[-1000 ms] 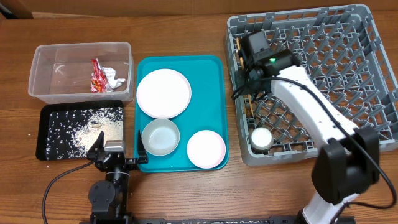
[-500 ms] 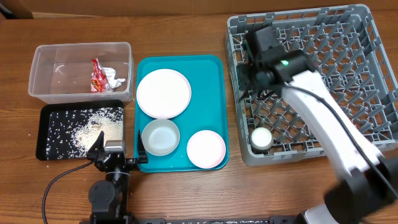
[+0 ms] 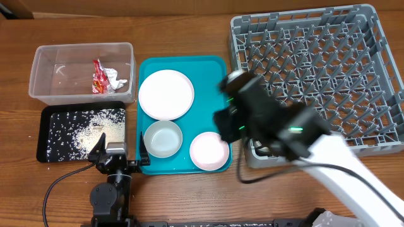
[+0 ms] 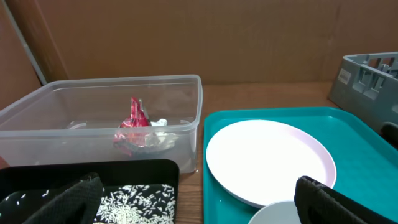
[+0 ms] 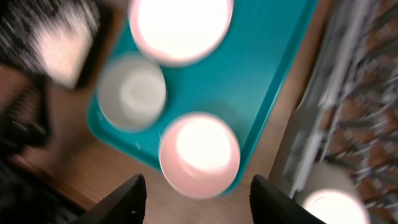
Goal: Sort waste into correct bins and load items into the dishwasher
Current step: 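Grasp the pink-rimmed bowl on the teal tray with the right gripper, then carry the pink-rimmed bowl into the rack's upper right and release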
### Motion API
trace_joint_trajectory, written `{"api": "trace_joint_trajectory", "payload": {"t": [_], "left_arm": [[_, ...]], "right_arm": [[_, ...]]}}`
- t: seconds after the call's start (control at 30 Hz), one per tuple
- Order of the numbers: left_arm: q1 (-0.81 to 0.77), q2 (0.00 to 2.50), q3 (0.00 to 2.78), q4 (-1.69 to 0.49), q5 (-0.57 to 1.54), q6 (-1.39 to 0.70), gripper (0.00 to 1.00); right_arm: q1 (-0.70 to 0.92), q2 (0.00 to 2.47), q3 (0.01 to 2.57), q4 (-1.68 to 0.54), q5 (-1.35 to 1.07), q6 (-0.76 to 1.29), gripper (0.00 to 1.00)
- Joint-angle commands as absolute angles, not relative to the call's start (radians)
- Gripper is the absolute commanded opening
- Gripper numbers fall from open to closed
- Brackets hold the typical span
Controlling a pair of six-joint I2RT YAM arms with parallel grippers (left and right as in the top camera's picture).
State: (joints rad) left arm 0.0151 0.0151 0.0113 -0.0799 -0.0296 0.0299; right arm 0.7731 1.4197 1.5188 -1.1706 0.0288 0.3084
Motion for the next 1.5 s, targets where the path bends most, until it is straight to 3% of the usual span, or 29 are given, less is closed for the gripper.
{"api": "trace_joint_trajectory", "payload": {"t": [0.0,0.2,0.4,0.5,0.67,0.77,0.93,1.17,1.47], "left_arm": [[0.019,0.004,0.005,-0.074,-0.032,0.046,1.00],[0.019,0.004,0.005,-0.074,-0.032,0.046,1.00],[0.019,0.004,0.005,-0.074,-0.032,0.046,1.00],[0.019,0.004,0.005,-0.074,-0.032,0.046,1.00],[0.019,0.004,0.005,-0.074,-0.032,0.046,1.00],[0.019,0.004,0.005,-0.074,-0.032,0.046,1.00],[0.019,0.004,0.005,-0.074,-0.032,0.046,1.00],[0.019,0.004,0.005,-0.074,-0.032,0.046,1.00],[0.019,0.004,0.005,-0.074,-0.032,0.046,1.00]], "right_arm": [[0.833,1.522,1.340,-1.088,0.105,0.259,0.55],[0.815,1.657,1.240,-0.930,0.171,0.196,0.52],[0.777,1.789,1.240,-0.858,0.065,0.045,0.48],[0.772,1.826,1.240,-0.865,0.065,0.044,0.32],[0.772,1.824,1.246,-0.861,0.065,0.044,0.19],[0.772,1.823,1.267,-0.882,0.065,0.052,0.07],[0.772,1.795,1.353,-0.957,0.107,0.122,0.04],[0.761,1.656,1.500,-1.079,0.363,0.416,0.04],[0.759,1.382,1.539,-1.327,1.105,0.789,0.04]]}}
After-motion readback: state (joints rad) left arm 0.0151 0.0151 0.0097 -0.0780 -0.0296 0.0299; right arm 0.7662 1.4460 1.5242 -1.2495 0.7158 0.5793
